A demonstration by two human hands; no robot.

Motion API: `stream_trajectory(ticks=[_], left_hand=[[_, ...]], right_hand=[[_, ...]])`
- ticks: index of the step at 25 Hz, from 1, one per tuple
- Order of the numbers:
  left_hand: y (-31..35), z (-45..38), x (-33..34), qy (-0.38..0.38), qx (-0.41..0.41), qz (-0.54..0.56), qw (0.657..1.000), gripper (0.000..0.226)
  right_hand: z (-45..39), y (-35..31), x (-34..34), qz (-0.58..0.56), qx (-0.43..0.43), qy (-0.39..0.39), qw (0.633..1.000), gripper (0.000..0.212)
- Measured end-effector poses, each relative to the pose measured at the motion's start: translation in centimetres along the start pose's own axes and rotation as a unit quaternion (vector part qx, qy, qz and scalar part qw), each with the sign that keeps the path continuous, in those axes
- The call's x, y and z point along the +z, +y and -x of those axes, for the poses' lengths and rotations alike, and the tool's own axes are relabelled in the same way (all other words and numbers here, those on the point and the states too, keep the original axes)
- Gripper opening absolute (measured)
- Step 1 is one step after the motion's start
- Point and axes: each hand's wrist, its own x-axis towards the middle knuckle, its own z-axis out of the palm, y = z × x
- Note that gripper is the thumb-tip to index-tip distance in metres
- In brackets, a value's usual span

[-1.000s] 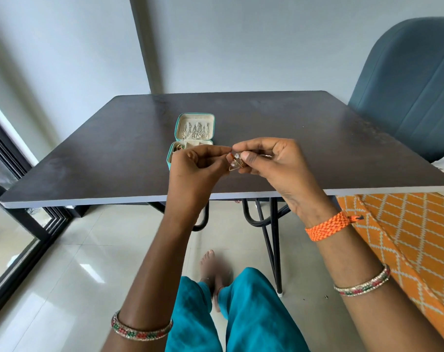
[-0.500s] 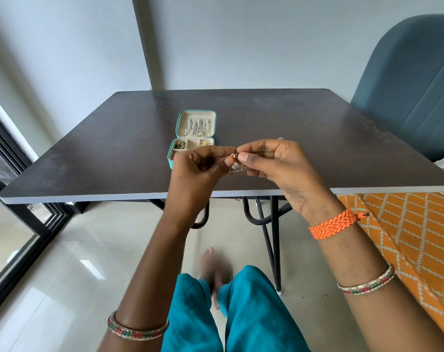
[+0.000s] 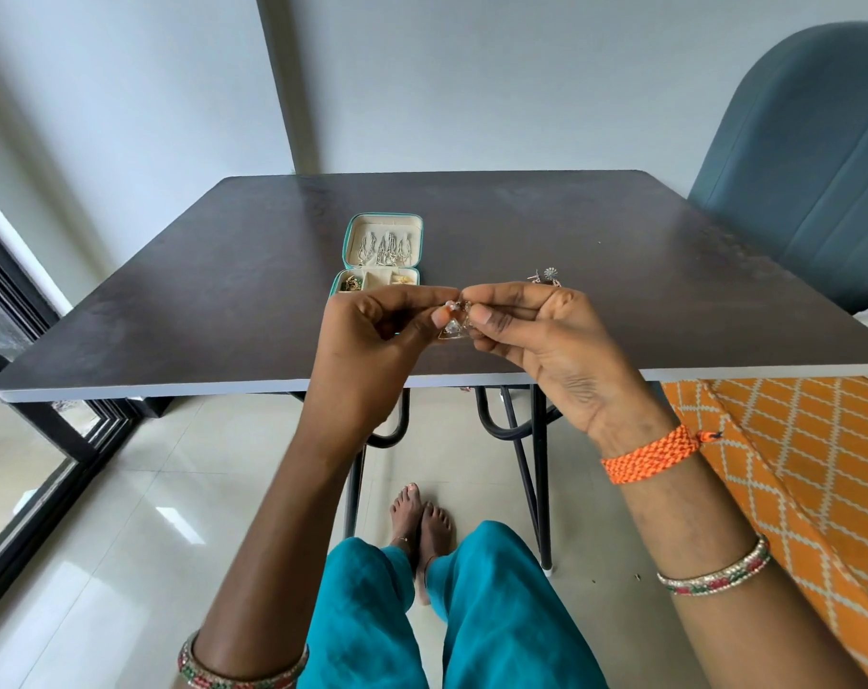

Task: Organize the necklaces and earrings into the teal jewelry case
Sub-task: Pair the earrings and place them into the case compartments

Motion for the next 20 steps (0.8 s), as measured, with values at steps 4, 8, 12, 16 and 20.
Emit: stream_trajectory(ticks=[4,8,12,16,20], left_hand=[[-1.2,0.1,-0.7,0.0,-0.055,0.015,0.998,0.022],[-2.1,0.8,-1.1,-0.002,-0.156,0.051,0.986,0.019],[-3.0,1.1,-1.7,-0.015,-0.234,0.064,0.97,0.021],[-3.0,0.8,-2.0,-0.021,-0.229,0.06,0.971,0.016],[-3.5,-0.7,-2.0,0.027,-0.145,0.03,0.989,0.011]], right_hand=[[-0.6,0.7,0.1,0.052,-0.002,-0.012,0.999,0.021],[-0.8,1.8,0.5,0.088,0.029,-0.022,0.995,0.023],[-1.0,2.8,0.5,0.099,0.068,-0.034,0.992,0.025],[-1.3,2.7,0.9,0.108,0.06,-0.03,0.992,0.015],[-3.7,2.6,2.2,0.159,0.007,-0.011,0.987,0.008]])
